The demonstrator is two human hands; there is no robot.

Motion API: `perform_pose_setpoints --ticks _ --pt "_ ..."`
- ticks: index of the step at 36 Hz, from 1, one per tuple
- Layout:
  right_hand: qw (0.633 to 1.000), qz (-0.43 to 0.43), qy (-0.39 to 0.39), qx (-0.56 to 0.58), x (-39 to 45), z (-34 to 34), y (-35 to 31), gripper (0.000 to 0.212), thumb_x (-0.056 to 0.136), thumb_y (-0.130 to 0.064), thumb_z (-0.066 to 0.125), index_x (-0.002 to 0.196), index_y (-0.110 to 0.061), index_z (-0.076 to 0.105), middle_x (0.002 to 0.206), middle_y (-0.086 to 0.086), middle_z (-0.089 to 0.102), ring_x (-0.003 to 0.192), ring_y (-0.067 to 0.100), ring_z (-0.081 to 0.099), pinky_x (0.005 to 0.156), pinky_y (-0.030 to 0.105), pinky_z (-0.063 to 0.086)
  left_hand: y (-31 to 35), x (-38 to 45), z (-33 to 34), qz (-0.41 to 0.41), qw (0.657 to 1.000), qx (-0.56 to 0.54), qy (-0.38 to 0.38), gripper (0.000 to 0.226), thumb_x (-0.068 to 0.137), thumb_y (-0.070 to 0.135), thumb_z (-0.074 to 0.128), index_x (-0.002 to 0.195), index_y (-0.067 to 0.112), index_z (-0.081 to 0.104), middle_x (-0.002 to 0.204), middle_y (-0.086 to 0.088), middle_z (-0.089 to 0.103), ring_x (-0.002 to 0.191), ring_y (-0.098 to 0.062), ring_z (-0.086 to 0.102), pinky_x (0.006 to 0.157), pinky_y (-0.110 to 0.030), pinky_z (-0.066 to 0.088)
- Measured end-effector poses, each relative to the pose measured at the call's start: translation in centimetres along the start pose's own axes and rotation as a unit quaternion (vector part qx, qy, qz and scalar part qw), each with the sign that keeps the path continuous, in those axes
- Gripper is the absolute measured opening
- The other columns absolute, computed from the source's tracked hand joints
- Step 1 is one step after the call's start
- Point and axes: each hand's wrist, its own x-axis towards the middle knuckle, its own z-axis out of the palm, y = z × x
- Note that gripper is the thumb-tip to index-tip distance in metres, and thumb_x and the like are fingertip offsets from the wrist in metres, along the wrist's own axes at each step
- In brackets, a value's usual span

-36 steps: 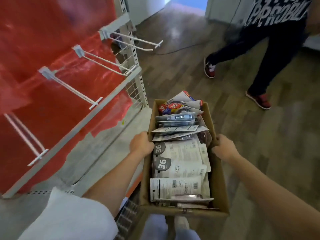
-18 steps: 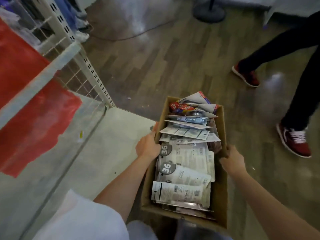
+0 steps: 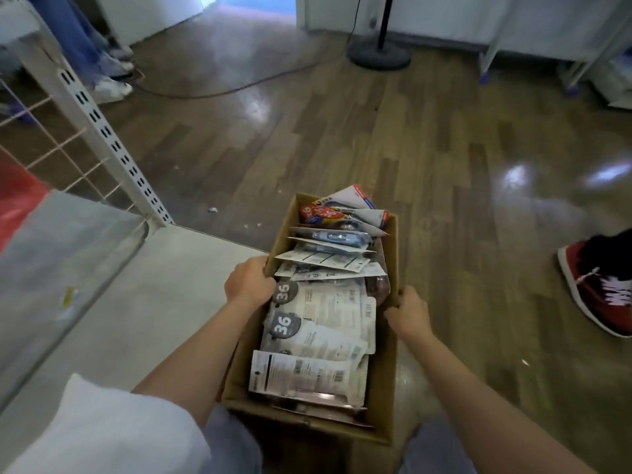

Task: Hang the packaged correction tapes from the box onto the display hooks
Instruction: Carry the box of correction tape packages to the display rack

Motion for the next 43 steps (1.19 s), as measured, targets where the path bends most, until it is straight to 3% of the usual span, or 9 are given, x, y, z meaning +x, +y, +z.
perform_pose_setpoints --ticks 4,7,9,11,18,21,25,31,43 --pt "1.0 0.003 -0.02 0.014 -0.1 2.6 0.5 0.032 0.089 -0.002 0.052 0.119 0.001 0.043 0.119 0.022 0.055 0.104 0.036 0.058 0.087 0.045 0.052 -0.5 1.1 -0.4 -0.003 0.995 -0.096 0.041 0.026 0.082 0.006 0.059 0.099 0.023 0.07 0.096 -0.008 0.072 0.092 -0.031 0.065 0.076 -0.035 0.054" --pt "1.0 -0.001 -0.02 -0.001 -0.4 3.5 1.1 0.034 0.092 -0.005 0.05 0.124 0.004 0.04 0.121 0.024 0.054 0.107 0.038 0.056 0.078 0.036 0.047 1.0 2.3 -1.4 0.034 0.981 -0.192 0.018 0.034 0.078 -0.009 0.059 0.101 0.017 0.063 0.093 -0.006 0.071 0.08 -0.023 0.066 0.073 -0.033 0.055" --pt "1.0 -0.004 -0.016 0.004 -0.4 3.4 1.3 0.031 0.091 -0.002 0.048 0.121 0.005 0.042 0.12 0.026 0.055 0.106 0.039 0.056 0.08 0.041 0.05 1.9 3.0 -2.4 0.053 0.987 -0.152 0.031 0.036 0.078 -0.005 0.062 0.107 0.017 0.063 0.106 -0.003 0.069 0.097 -0.022 0.063 0.087 -0.036 0.052" --pt "1.0 -0.007 -0.019 0.001 -0.4 3.1 1.4 0.034 0.091 -0.001 0.047 0.123 0.005 0.041 0.12 0.027 0.055 0.107 0.04 0.056 0.087 0.045 0.051 2.2 3.3 -3.0 0.044 0.99 -0.127 0.039 0.036 0.08 -0.002 0.062 0.112 0.016 0.062 0.113 -0.003 0.067 0.105 -0.025 0.061 0.092 -0.038 0.05" --pt "0.998 0.002 -0.044 -0.033 0.5 2.8 1.9 0.041 0.093 -0.007 0.049 0.13 0.002 0.035 0.126 0.025 0.053 0.114 0.04 0.054 0.096 0.046 0.046 0.6 1.9 -2.7 0.045 0.999 -0.015 -0.008 0.034 0.083 0.0 0.056 0.115 0.009 0.063 0.113 -0.009 0.065 0.109 -0.027 0.058 0.092 -0.033 0.046" --pt "0.997 0.004 -0.042 -0.067 0.8 2.7 2.1 0.044 0.094 -0.009 0.05 0.132 0.004 0.033 0.129 0.025 0.052 0.118 0.04 0.052 0.095 0.041 0.043 -0.7 1.5 -2.0 0.032 0.999 0.02 -0.025 0.034 0.085 0.003 0.055 0.117 0.007 0.061 0.116 -0.012 0.064 0.111 -0.03 0.055 0.093 -0.033 0.044" --pt "0.996 0.002 -0.036 -0.078 1.1 3.1 1.9 0.048 0.093 -0.006 0.05 0.135 0.003 0.031 0.131 0.023 0.05 0.119 0.04 0.051 0.097 0.044 0.045 -1.7 1.0 -1.2 0.004 0.997 0.051 -0.065 0.037 0.086 0.008 0.056 0.123 0.008 0.057 0.121 -0.015 0.061 0.113 -0.031 0.055 0.093 -0.033 0.045" --pt "0.991 -0.067 0.04 -0.109 1.3 3.2 1.2 0.051 0.093 -0.012 0.055 0.136 -0.001 0.031 0.138 0.018 0.037 0.126 0.032 0.039 0.1 0.039 0.039 -2.0 0.9 0.3 -0.011 0.992 0.074 -0.106 0.047 0.087 0.011 0.055 0.133 0.007 0.045 0.129 -0.016 0.056 0.118 -0.033 0.053 0.095 -0.036 0.046" --pt "0.996 -0.053 0.071 -0.004 3.4 3.1 0.4 0.061 0.09 -0.011 0.059 0.142 -0.005 0.029 0.144 0.017 0.029 0.133 0.033 0.029 0.107 0.043 0.033 -3.1 0.9 3.8 0.007 0.993 0.102 -0.065 0.029 0.093 0.017 0.048 0.121 0.01 0.051 0.12 -0.018 0.06 0.108 -0.037 0.056 0.086 -0.039 0.045"
